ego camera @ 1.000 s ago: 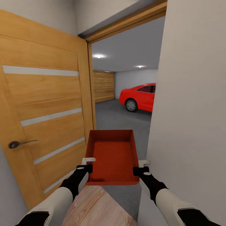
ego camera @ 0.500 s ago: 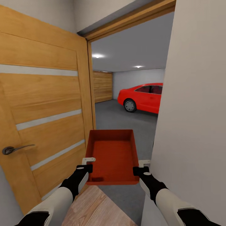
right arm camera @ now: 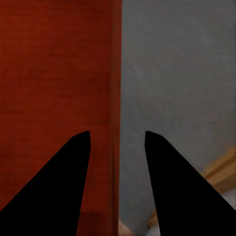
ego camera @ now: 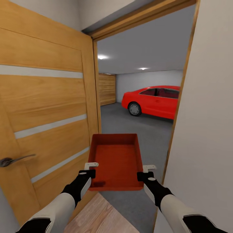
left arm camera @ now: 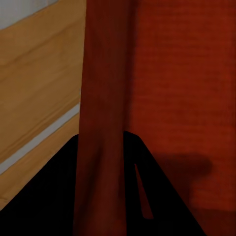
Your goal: Move the two storage containers from the living room to the garage. In the garage, place one container on the floor and stack the other container on top of it (either order is fine).
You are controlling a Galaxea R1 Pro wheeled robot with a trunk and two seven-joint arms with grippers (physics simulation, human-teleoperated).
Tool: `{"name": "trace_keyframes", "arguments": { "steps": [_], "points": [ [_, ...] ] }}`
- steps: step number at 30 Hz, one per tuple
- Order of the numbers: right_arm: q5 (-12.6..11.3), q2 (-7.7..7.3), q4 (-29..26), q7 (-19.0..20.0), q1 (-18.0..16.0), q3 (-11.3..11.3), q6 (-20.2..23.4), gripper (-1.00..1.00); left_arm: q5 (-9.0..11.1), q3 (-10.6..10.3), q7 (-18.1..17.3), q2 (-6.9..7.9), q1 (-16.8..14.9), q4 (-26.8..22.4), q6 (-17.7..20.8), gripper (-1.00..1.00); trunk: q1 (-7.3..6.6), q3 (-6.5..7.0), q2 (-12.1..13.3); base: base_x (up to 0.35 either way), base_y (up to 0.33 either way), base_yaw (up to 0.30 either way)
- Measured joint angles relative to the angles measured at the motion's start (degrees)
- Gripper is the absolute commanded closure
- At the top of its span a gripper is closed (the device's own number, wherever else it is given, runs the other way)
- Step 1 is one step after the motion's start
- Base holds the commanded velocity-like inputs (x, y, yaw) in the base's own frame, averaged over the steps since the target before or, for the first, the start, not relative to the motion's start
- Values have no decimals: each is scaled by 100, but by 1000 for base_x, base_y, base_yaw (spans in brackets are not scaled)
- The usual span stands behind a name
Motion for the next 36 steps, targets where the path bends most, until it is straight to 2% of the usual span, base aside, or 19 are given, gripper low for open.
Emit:
{"name": "trace_keyframes", "arguments": {
  "steps": [36],
  "points": [
    [1, 1, -2, -4, 0, 2, 0, 100, 1, 0, -1, 1, -1, 2, -3, 100, 0, 81, 0, 245, 217, -253]
  ]
}}
